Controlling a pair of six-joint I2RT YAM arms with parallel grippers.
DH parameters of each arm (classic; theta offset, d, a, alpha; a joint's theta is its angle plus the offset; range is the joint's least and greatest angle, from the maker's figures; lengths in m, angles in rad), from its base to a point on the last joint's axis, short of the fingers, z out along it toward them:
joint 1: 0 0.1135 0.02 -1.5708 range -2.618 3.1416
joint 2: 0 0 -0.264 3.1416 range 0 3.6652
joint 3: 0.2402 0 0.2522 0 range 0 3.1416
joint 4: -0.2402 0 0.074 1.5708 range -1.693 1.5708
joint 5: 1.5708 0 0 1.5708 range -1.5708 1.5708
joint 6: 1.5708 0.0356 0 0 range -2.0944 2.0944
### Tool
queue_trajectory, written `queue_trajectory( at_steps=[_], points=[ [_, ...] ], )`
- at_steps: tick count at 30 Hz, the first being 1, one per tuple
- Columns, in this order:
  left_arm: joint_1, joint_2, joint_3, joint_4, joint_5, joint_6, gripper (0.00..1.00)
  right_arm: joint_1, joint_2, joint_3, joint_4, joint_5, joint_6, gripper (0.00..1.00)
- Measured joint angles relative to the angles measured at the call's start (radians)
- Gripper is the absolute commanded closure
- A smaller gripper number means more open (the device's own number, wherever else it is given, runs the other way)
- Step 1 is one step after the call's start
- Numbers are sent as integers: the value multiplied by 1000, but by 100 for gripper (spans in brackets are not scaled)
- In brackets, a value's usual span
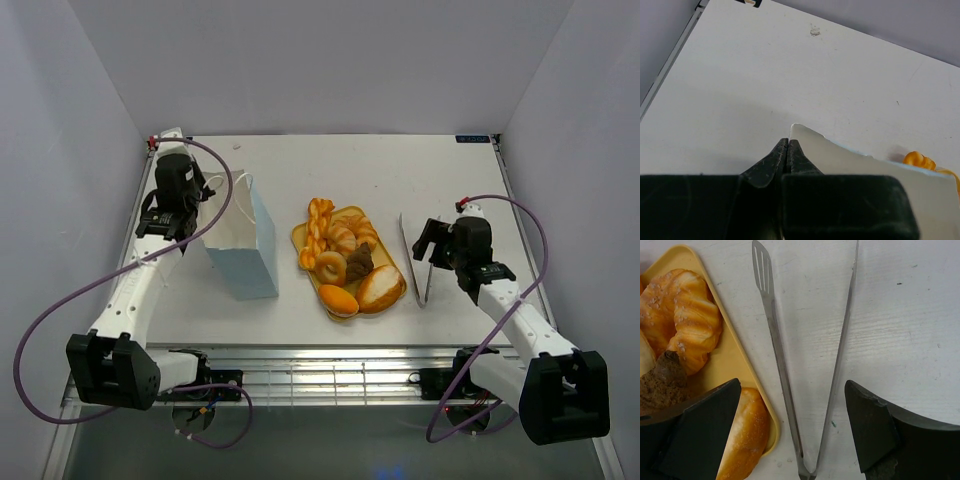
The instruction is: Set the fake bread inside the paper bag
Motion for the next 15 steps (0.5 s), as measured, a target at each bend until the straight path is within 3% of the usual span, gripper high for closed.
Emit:
queue_trajectory(
  at_steps=[6,9,15],
  points=[
    [3,32,82,-26,0,66,84,0,89,48,-2,-25,-46,10],
    [3,40,98,-29,-3,98,69,0,127,73,-5,-41,-80,10],
    [4,50,87,-21,-3,122,68,0,187,119,-18,-35,-129,10]
  ],
)
